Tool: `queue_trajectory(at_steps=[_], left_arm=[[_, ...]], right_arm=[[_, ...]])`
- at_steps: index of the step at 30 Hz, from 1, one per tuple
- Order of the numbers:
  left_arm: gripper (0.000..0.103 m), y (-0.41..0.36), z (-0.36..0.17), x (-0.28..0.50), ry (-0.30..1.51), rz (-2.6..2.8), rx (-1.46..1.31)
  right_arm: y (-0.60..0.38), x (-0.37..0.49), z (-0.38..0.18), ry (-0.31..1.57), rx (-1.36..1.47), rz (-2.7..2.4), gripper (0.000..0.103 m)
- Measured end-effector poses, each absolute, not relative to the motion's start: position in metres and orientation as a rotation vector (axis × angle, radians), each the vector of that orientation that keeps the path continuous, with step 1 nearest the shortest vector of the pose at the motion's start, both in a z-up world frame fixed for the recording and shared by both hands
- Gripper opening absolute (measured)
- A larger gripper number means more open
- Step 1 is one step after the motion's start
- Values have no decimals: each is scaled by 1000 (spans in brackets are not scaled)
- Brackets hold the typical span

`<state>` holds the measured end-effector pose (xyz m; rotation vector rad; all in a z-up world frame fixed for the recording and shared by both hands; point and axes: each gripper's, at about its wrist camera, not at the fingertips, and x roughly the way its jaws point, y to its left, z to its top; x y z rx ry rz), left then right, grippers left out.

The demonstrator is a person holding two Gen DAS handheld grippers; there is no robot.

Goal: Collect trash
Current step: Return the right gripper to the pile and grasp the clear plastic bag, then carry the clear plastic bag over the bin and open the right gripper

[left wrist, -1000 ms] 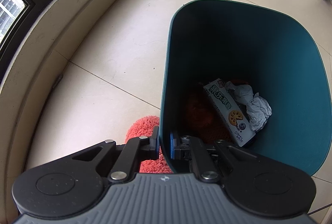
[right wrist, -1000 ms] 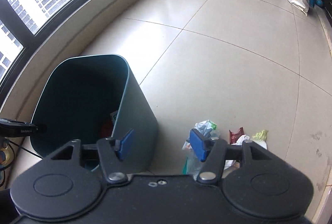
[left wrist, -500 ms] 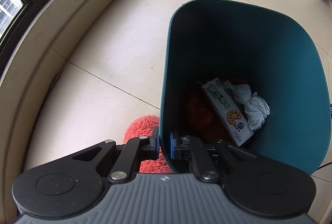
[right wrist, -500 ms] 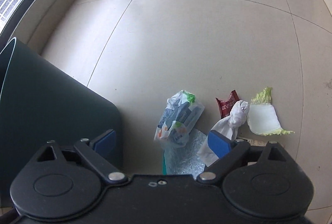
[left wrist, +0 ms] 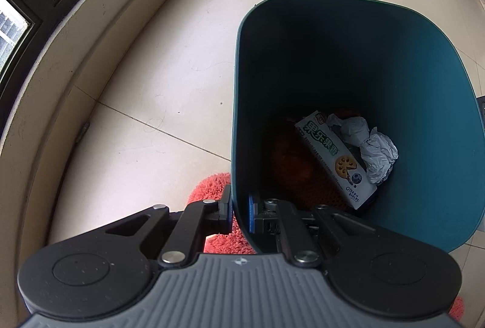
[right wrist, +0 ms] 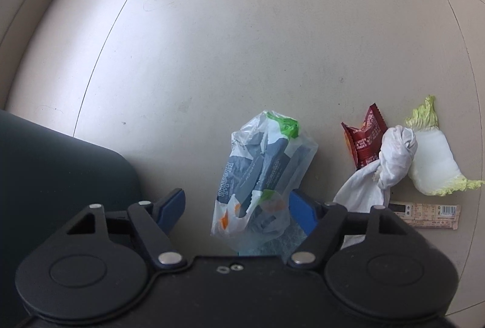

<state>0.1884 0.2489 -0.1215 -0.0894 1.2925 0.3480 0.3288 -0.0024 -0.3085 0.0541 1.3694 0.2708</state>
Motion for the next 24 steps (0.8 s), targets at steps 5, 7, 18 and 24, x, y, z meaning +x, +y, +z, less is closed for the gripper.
queue_trajectory(at_steps=[5,7,18,24], left_arm=[[9,249,-121,187,1287,338,-83],[9,250,-120,187,1287,339,-88],[9,249,-121,187,1282,355,-86],[9,251,-121,188,1287,365,-109]], right_arm=[[-2,327,-317,1375,11,237,37],[-2,325,-314,1365,-3,224,26],[-22,304,-260,1257,-33,258,1],[-32,280,-201,1204,-62,325,1]])
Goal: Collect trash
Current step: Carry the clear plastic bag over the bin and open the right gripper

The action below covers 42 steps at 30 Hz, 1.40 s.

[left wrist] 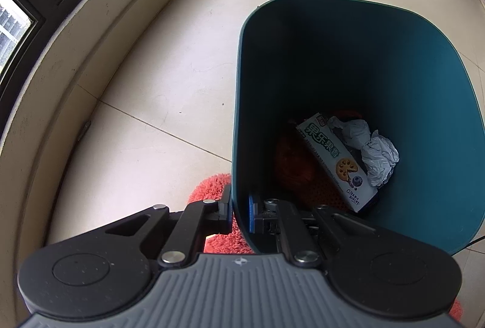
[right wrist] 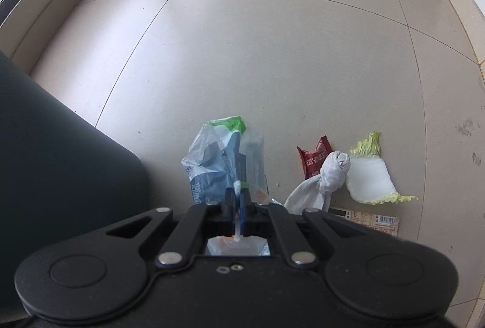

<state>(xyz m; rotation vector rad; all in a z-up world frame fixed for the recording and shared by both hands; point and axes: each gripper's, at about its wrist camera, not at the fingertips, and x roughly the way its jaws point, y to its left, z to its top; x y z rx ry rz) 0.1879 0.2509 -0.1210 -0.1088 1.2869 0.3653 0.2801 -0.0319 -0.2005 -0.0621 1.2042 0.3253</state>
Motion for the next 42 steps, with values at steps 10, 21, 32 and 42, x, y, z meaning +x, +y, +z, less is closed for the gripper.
queue_trajectory(at_steps=[10,21,32,42], left_arm=[[9,248,-122,188,1283,389,-103],[9,249,-122,188,1282,390,-108],[9,254,-120,185,1272,375,-130],[9,259,-120,186,1281,358,-143]], right_arm=[[-17,226,-77,1043,-69,494,1],[47,195,-31,949,-130,679,1],[129,198,-74,1028,-221,688,1],[175,206,-131,1099,-351,620,1]])
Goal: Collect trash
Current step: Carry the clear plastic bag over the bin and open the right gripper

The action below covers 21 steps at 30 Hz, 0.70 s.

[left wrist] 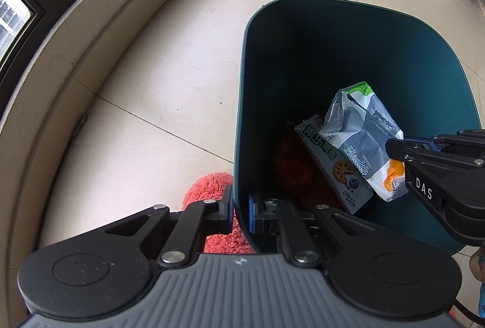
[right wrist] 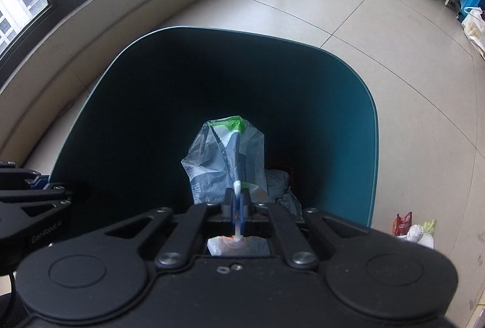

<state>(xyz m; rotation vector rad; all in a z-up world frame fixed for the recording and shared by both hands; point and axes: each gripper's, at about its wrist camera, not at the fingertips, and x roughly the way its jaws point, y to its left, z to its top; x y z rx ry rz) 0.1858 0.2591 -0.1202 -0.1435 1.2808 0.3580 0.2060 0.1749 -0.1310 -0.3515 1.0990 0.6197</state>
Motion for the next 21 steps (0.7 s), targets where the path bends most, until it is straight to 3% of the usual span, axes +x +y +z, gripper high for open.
queue_trajectory(at_steps=[5,9,12,21], left_arm=[[9,261,-120,186,1283,352,-149],[8,263,-120,186,1282,349,-156],[8,264,-120,186,1282,347,-160],[9,261,-120,186,1284,351,-151]], right_arm=[[177,207,-147,1140,-367,588,3],[179,208,-152,1160,-368,583,16],[176,206,-151,1164,-361,598,17],[155,202,-125,1127,-325,680,35]])
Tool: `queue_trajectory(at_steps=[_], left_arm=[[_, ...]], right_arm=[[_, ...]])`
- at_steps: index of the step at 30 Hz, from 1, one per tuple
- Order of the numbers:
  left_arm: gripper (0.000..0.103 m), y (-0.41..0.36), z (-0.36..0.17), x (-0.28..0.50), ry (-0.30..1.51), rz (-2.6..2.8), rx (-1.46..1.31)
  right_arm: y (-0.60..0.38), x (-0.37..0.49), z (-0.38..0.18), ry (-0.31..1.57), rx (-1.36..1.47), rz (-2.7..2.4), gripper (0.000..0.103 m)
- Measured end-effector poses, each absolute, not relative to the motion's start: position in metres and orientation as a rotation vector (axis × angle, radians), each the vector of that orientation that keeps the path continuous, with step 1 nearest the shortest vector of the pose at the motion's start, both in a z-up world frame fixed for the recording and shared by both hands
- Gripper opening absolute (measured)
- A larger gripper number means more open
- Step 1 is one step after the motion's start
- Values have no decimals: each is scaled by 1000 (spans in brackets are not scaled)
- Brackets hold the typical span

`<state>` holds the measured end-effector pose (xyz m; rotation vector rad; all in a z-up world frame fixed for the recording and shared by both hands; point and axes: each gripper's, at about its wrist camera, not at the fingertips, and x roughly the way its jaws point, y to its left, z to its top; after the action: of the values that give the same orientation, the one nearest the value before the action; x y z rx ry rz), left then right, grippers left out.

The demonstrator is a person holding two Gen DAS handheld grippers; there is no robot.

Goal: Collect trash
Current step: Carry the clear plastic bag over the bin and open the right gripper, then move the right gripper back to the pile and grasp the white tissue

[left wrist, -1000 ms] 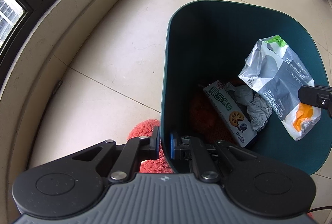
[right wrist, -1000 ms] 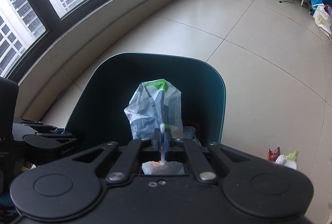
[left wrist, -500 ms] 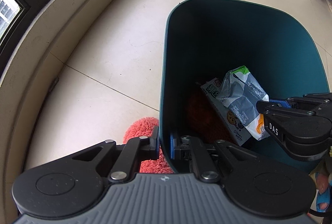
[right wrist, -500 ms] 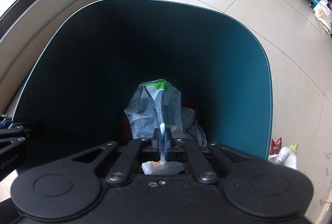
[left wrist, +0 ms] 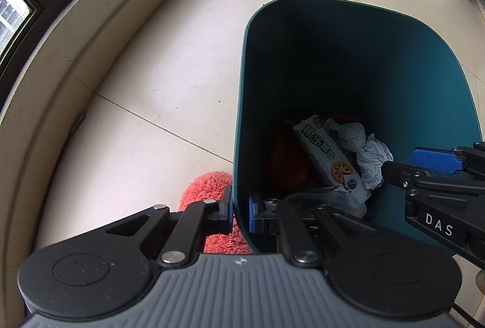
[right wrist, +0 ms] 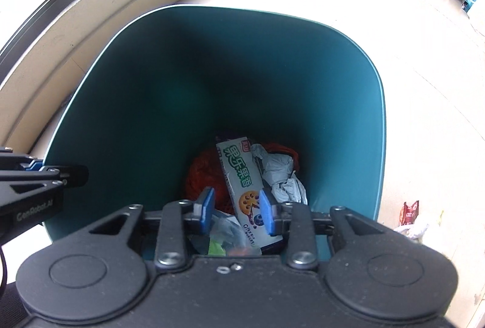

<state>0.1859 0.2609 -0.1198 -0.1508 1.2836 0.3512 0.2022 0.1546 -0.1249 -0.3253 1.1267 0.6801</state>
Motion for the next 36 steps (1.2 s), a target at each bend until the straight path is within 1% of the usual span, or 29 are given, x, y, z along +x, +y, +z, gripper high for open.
queue_trajectory(at_steps=[6,8,10,15,17,19,21,26,27,36], left_arm=[[9,259,-121,186,1286,361,-143],[9,259,-121,187,1287,364,-141],[9,258,-122,187,1288,368,-138],[9,258,-123,188,1290,373,-138],[9,258,-123,188,1290,374,-137],[9,257,-123,188,1290,376,-132],[9,256,-124,188,1289,377,-125],[9,255,-124,188,1291,382,-124],[9,256,-124,188,1291,382,-126],[9,256,-124,189,1298,380,-124]], right_arm=[[130,193,-92,1085,-288,735,39],[120,192,-83,1069,-276,746,45],[110,190,-74,1056,-261,747,48],[82,189,-57,1016,-239,742,55],[69,192,-58,1003,-234,729,57],[55,196,-56,994,-223,711,62],[37,202,-57,993,-209,681,64],[-2,227,-79,1016,-176,576,67],[-9,234,-87,1027,-164,557,69],[-57,301,-177,1134,-29,360,79]])
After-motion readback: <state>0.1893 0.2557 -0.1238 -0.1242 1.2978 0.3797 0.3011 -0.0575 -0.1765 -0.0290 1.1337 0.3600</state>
